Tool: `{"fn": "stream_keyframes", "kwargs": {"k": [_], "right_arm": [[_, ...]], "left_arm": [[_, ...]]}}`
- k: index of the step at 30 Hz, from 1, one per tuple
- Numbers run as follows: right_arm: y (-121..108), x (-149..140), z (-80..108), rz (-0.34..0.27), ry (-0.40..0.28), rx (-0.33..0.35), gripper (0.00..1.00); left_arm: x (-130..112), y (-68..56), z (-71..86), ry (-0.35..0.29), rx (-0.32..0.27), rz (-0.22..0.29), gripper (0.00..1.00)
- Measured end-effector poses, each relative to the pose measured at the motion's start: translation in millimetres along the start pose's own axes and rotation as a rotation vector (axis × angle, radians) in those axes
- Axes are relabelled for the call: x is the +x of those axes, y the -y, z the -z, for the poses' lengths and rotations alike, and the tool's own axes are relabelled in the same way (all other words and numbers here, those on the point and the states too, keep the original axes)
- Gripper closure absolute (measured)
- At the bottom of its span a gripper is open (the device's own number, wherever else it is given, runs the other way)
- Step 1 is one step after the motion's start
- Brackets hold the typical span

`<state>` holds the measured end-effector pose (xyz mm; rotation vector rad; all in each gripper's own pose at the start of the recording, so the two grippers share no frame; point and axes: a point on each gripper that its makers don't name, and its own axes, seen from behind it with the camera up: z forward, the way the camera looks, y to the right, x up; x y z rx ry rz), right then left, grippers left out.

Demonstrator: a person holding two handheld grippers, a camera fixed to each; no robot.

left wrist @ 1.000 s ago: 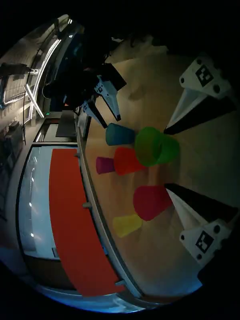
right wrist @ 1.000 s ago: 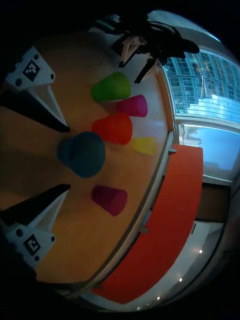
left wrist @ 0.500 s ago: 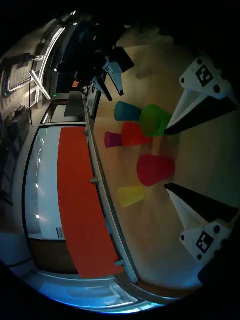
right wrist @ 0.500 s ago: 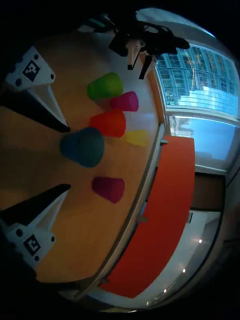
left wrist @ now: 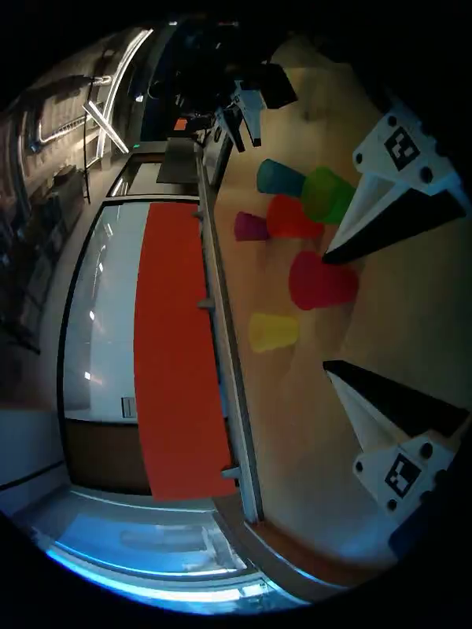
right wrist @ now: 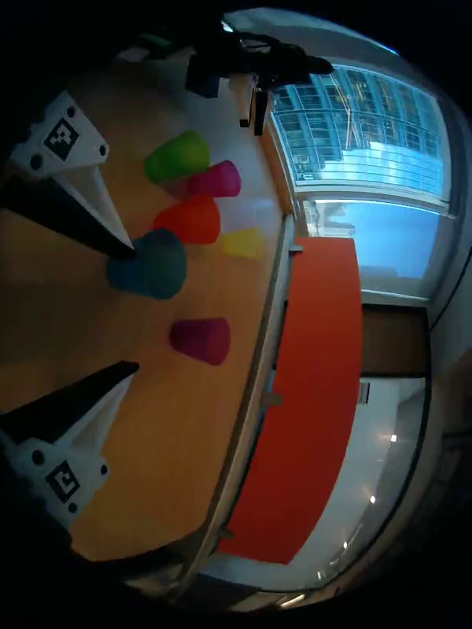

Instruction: Pour water

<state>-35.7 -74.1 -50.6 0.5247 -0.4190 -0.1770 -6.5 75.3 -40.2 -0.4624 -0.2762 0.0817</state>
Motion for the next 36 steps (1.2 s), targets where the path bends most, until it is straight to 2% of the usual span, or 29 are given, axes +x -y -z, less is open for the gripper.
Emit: {"fn": "stream_keyframes", "kwargs": {"k": [17, 27, 36], "right_arm": [[-26, 49, -3.6, -0.078, -0.153, -0.123, 0.0], [-48, 72, 0.6, -0.079, -0.243, -0.262, 0.0], [-68, 85, 8.7, -0.114, -0.317, -0.385, 0.0]], "left_arm": [[28, 29.5, -2.1, -0.091, 0.143, 0.028, 0.1], [45, 45.4, 2.0, -0.152, 0.226, 0.038, 0.1], [62, 51.4, 0.2, -0.203, 0.255, 0.078, 0.1]]}}
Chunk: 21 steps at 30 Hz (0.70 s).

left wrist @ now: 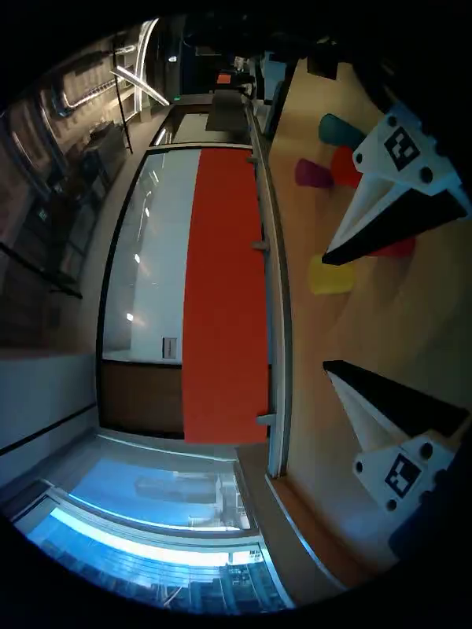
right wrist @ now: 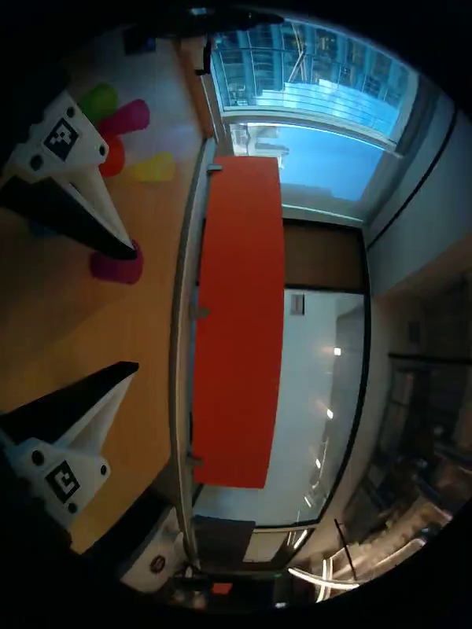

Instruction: Pour water

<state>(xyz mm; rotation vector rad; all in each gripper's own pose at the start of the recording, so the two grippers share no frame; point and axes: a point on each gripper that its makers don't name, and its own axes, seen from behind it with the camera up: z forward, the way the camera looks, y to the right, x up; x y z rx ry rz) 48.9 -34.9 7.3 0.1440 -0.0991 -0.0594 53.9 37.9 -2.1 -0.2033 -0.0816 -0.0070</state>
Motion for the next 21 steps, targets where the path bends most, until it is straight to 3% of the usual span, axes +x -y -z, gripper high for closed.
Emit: {"fn": "stream_keyframes", "kwargs": {"k": [9, 21], "right_arm": [[-12, 17, 7.6, -0.025, -0.072, -0.094, 0.0], [-13, 24, 14.5, 0.003, -0.092, -0.139, 0.0]], "left_arm": [[12, 15.2, 2.4, -0.041, 0.072, 0.007, 0.1], [22, 10.3, 2.7, -0.084, 0.091, 0.012, 0.1]]}}
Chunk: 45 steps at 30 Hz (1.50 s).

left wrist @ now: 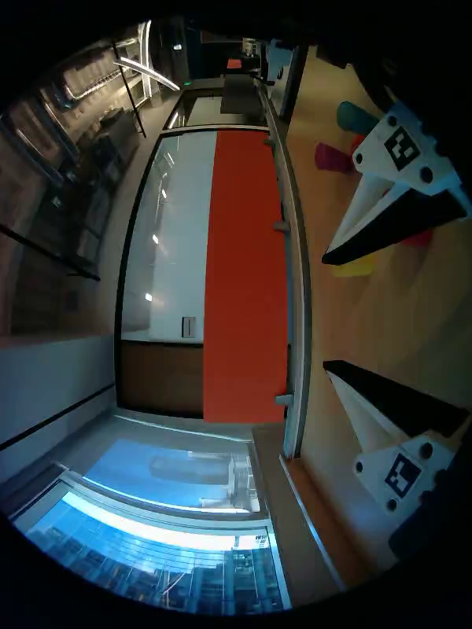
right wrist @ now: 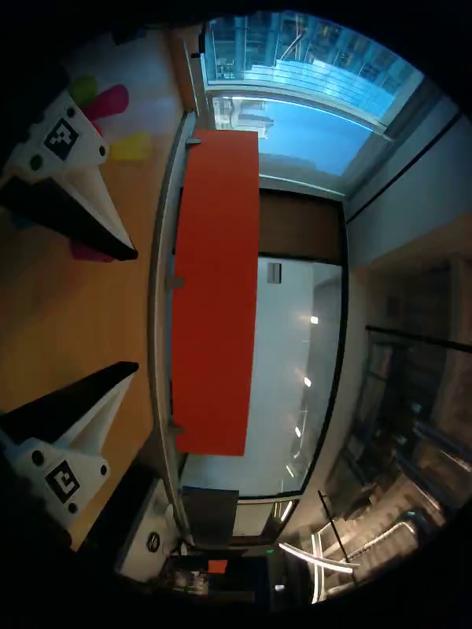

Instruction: Pour water

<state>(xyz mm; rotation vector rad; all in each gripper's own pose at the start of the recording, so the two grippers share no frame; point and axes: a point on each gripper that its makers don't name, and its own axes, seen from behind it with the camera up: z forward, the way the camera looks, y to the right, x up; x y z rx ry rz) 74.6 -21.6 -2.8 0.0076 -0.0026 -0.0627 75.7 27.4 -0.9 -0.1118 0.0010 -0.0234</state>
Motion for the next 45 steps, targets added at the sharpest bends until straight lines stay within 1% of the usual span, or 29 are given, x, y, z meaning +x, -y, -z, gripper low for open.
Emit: {"fn": "stream_keyframes", "kwargs": {"k": [3, 8, 11, 17, 20, 26, 33, 41, 45], "right_arm": [[-2, -2, 1.5, 0.002, 0.007, -0.005, 0.0], [-7, -4, 6.8, 0.007, 0.005, -0.027, 0.0], [-8, -5, 10.5, 0.002, 0.008, -0.031, 0.0], [-8, -8, 15.3, -0.017, 0.028, -0.033, 0.0], [-8, -9, 18.2, -0.023, 0.035, -0.037, 0.0], [-7, -10, 20.9, -0.018, 0.043, -0.043, 0.0], [-4, -9, 20.4, 0.011, 0.047, -0.042, 0.0], [-1, -9, 19.8, 0.001, 0.051, -0.037, 0.0], [0, -10, 20.6, 0.009, 0.056, -0.036, 0.0]], "left_arm": [[-1, -0.6, 0.7, -0.006, 0.002, -0.001, 0.1], [-3, 4.7, 3.1, -0.011, 0.03, -0.025, 0.1], [-4, 5.9, 3.7, -0.019, 0.043, -0.034, 0.1], [2, 9.3, 8.0, -0.062, 0.069, -0.042, 0.1], [0, 10.3, 9.0, -0.074, 0.076, -0.043, 0.1], [-11, 10.9, 10.4, -0.07, 0.084, -0.042, 0.1], [-22, 13.6, 11.3, -0.067, 0.1, -0.048, 0.11], [-36, 12.7, 11.1, -0.056, 0.096, -0.035, 0.1], [-40, 12.9, 11.4, -0.055, 0.093, -0.038, 0.11]]}}
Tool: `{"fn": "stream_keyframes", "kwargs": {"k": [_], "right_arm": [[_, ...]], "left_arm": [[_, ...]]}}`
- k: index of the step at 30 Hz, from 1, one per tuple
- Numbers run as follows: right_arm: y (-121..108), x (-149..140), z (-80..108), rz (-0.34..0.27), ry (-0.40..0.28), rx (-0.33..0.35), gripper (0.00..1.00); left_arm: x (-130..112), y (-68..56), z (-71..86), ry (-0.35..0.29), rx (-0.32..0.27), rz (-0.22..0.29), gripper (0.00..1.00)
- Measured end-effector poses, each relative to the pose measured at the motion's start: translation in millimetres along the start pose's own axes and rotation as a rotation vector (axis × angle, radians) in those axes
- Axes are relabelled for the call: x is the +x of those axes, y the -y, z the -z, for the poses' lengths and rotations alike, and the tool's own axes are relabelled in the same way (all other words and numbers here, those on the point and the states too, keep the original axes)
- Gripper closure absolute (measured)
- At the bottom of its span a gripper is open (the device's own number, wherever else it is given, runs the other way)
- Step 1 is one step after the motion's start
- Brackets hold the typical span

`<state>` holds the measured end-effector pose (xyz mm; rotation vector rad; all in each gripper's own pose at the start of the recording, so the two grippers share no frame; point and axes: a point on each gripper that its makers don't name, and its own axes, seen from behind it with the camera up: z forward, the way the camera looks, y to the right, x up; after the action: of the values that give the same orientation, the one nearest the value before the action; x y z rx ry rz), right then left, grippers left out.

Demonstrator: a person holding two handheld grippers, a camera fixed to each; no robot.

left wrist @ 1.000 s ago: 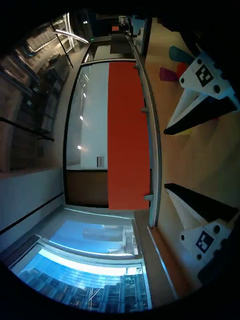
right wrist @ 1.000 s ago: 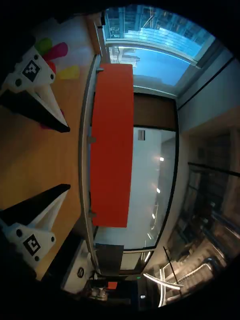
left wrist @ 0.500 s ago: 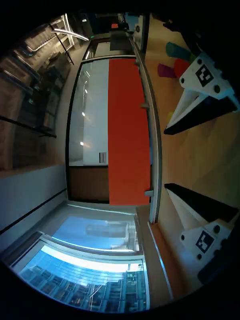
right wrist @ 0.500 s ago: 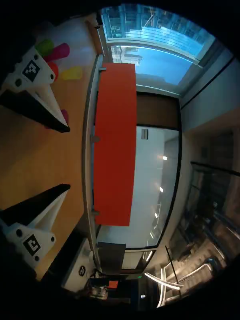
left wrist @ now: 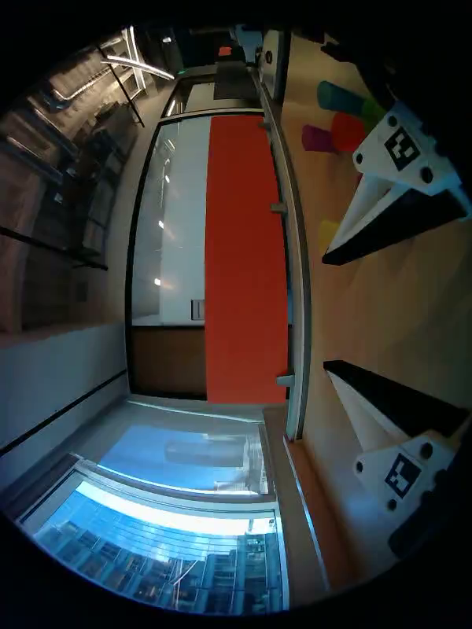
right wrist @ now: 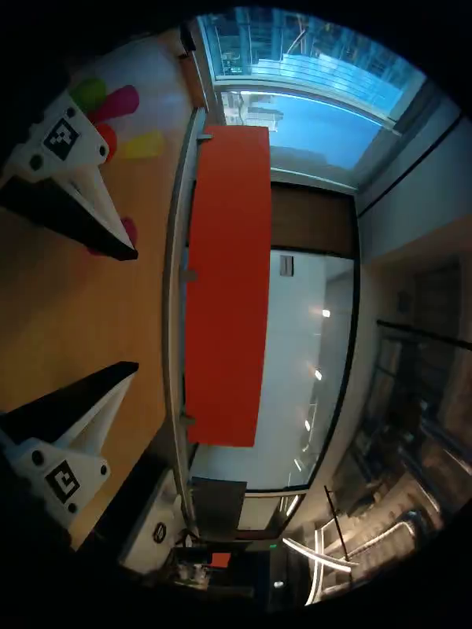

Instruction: Pour water

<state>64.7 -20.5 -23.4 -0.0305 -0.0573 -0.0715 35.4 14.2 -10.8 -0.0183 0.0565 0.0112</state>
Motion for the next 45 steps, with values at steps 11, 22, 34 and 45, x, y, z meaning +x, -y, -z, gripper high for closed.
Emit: {"fn": "stream_keyframes", "kwargs": {"k": [11, 22, 34, 45], "right_arm": [[-3, 0, 1.4, 0.013, 0.005, -0.011, 0.0], [-4, -2, 3.9, 0.023, 0.009, -0.02, 0.0], [-5, 0, 3.2, 0.027, 0.008, -0.026, 0.0], [-4, -3, 2.0, 0.031, 0.012, -0.024, 0.0]], "left_arm": [[-10, 2.1, -1.2, 0.006, -0.002, 0.003, 0.1], [-20, 7.9, -1.3, 0.017, 0.007, 0.004, 0.1], [-31, 9.0, -4.0, 0.042, 0.01, 0.006, 0.1], [-37, 10.1, -4.6, 0.062, 0.014, 0.004, 0.1]]}}
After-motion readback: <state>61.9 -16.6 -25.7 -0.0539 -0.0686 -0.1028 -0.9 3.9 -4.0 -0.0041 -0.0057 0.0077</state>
